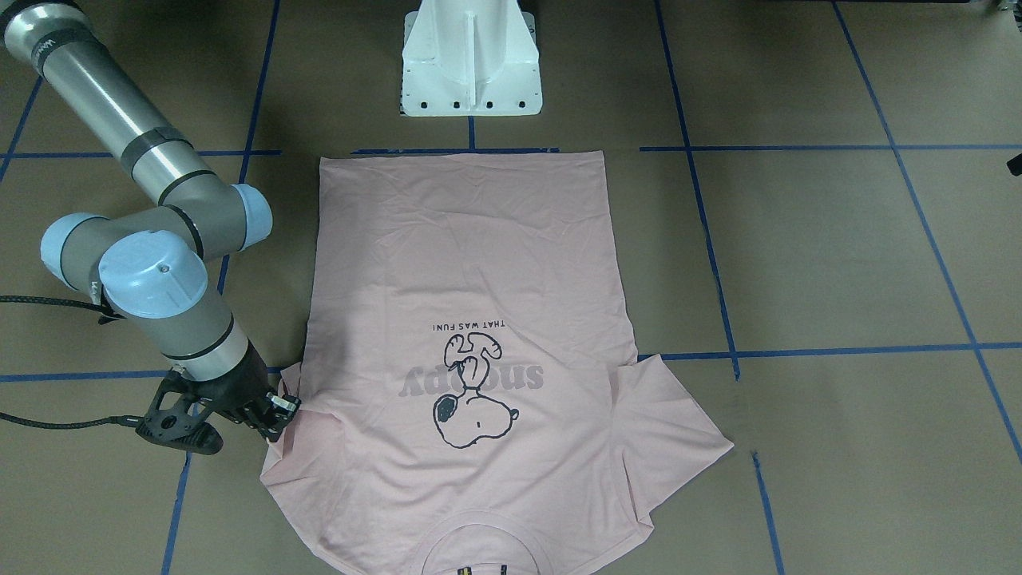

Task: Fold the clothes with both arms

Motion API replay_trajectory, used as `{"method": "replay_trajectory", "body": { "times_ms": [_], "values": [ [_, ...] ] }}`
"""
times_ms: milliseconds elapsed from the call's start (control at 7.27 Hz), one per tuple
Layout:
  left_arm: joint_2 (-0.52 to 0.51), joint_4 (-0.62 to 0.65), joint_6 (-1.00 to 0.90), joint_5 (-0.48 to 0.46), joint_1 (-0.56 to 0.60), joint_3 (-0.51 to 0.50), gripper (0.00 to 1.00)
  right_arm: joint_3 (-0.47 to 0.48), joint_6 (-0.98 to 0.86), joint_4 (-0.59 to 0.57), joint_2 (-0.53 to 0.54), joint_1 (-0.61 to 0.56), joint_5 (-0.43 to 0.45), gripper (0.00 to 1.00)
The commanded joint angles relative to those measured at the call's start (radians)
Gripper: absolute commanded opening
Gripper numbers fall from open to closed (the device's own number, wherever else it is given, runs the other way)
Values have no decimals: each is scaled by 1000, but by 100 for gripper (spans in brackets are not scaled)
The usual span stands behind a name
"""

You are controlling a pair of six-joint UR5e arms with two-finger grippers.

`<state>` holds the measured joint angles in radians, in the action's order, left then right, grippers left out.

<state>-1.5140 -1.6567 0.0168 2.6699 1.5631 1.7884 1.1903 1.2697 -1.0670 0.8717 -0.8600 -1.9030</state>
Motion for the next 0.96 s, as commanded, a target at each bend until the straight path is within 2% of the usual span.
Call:
{"method": "replay_trajectory", "body": {
  "times_ms": [0,138,275,412,688,825],
  "values": [
    [0,0,0,1,0,5,100,-94,45,-102,-176,59,97,0],
    [0,0,0,1,0,8,100,-156,46,-99,-224,79,129,0],
    [-2,0,0,1,0,8,100,-178,45,-97,-235,97,146,0],
    [-2,0,0,1,0,8,100,-205,45,-97,-253,125,209,0],
    [-2,0,0,1,0,9,100,-238,43,-97,-269,153,238,0],
    [-2,0,0,1,0,9,100,-265,43,-97,-279,179,302,69]
  ]
}}
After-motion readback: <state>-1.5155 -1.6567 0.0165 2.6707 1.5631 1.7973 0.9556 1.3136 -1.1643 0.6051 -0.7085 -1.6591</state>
